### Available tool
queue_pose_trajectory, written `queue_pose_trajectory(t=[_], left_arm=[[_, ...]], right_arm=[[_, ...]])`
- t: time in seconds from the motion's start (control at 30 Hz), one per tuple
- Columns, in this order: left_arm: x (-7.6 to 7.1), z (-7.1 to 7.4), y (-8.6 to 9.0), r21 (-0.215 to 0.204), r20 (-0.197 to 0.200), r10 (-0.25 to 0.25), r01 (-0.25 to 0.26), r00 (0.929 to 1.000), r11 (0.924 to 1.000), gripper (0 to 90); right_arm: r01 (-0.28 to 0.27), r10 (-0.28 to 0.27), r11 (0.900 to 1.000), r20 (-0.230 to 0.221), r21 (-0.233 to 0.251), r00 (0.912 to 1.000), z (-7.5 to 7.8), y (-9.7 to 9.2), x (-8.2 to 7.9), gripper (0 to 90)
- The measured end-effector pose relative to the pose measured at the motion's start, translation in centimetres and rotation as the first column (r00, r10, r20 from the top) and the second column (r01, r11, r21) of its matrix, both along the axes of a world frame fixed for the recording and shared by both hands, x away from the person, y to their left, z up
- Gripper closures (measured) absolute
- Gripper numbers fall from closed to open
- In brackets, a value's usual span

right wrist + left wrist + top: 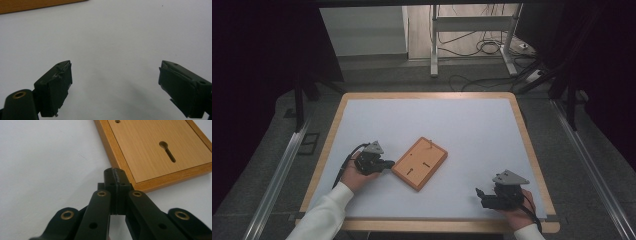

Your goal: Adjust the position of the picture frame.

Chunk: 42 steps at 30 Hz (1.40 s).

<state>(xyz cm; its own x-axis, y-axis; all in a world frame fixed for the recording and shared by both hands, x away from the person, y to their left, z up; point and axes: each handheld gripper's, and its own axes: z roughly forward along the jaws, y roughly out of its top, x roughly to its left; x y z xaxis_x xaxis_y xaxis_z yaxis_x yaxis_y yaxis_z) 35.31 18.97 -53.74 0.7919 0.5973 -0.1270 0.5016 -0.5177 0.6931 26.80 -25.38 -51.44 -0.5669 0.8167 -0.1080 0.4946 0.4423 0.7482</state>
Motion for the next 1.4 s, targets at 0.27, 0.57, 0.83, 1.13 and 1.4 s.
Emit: queue_pose_trajectory(t=[0.27, 0.57, 0.83, 1.13, 1.4], left_arm=[[-0.7, 0.0, -0.8, -0.007, -0.006, -0.032, 0.032, 0.9995, 0.9995, 90.0], [-1.5, 0.1, -1.5, -0.009, -0.014, -0.055, 0.055, 0.9984, 0.9985, 90.0], [-1.9, 0.1, -2.1, -0.007, -0.026, -0.083, 0.082, 0.9963, 0.9966, 90.0], [-2.5, 0.0, -3.2, 0.006, -0.022, -0.121, 0.122, 0.9924, 0.9926, 90.0], [-3.0, 0.0, -4.4, 0.004, -0.025, -0.148, 0.148, 0.9886, 0.9889, 90.0]], right_arm=[[0.000, 0.000, 1.0000, -0.002, -0.001, 1.0000, 0.0, 0.0, 0.0, 11.7], [-0.002, 0.002, 1.0000, 0.000, -0.001, 1.0000, 0.0, 0.0, 0.0, 11.7], [-0.002, 0.002, 1.0000, 0.005, 0.000, 1.0000, 0.1, -0.1, 0.0, 11.7], [-0.002, 0.002, 1.0000, 0.004, -0.001, 1.0000, 0.1, -0.1, 0.0, 11.7], [-0.003, 0.003, 1.0000, 0.005, -0.001, 1.0000, 0.1, 0.0, 0.0, 11.7]])
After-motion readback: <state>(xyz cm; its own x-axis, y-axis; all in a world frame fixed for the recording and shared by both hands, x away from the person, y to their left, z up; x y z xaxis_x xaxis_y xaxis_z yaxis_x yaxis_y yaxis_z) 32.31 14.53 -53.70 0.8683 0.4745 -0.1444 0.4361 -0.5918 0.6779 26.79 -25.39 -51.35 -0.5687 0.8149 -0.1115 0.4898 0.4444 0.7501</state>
